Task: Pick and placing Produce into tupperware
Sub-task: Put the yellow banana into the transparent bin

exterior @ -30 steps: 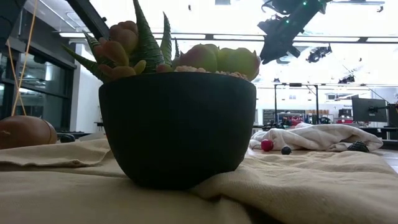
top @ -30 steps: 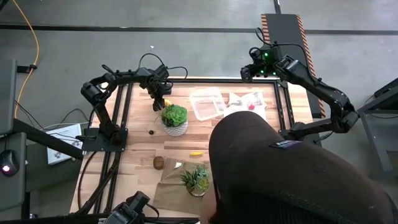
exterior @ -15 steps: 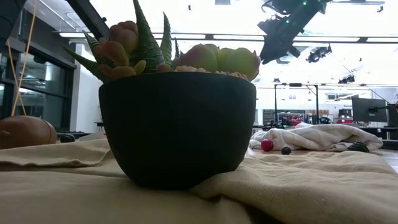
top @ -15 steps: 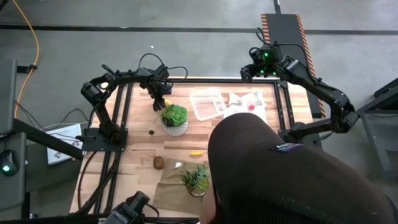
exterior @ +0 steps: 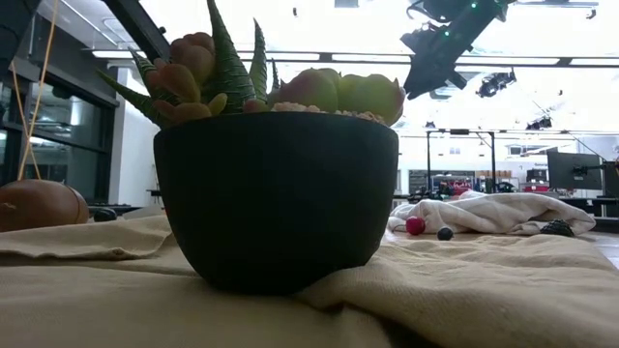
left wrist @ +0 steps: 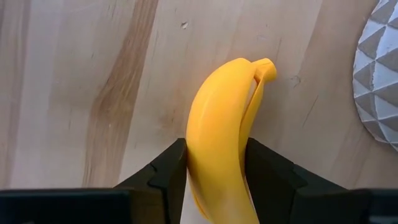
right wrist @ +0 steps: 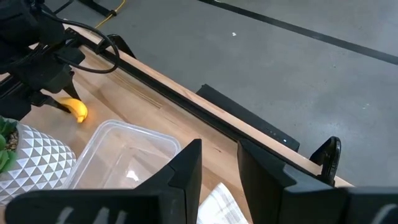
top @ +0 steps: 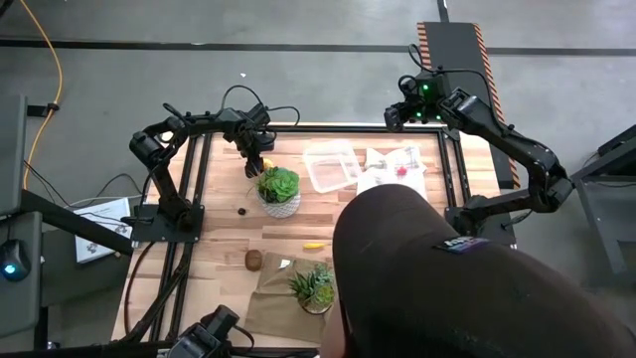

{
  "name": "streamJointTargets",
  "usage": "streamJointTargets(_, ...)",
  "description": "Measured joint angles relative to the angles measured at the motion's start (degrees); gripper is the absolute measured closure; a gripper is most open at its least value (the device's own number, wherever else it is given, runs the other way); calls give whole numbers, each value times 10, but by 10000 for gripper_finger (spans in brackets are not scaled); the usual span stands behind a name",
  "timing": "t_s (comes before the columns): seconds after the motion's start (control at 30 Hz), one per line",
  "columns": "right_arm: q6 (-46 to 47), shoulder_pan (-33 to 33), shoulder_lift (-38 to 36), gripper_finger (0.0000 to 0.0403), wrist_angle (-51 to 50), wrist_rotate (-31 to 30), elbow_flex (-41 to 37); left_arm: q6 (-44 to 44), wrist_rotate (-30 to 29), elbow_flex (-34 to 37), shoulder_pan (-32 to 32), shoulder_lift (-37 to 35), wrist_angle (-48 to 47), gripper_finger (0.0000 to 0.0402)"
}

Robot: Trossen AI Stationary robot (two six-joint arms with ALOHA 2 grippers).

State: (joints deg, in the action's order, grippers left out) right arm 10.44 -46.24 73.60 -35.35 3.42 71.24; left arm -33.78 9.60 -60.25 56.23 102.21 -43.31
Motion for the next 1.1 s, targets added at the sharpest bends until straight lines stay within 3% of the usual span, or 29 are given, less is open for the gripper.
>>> streamJointTargets(0.47, 0, 0, 0, 308, 0, 0, 0, 28, 1, -47, 0, 1, -6, 272)
streamJointTargets(1.1, -5, 0, 0, 308, 0, 0, 0, 32, 2, -169, 0, 1, -101, 272)
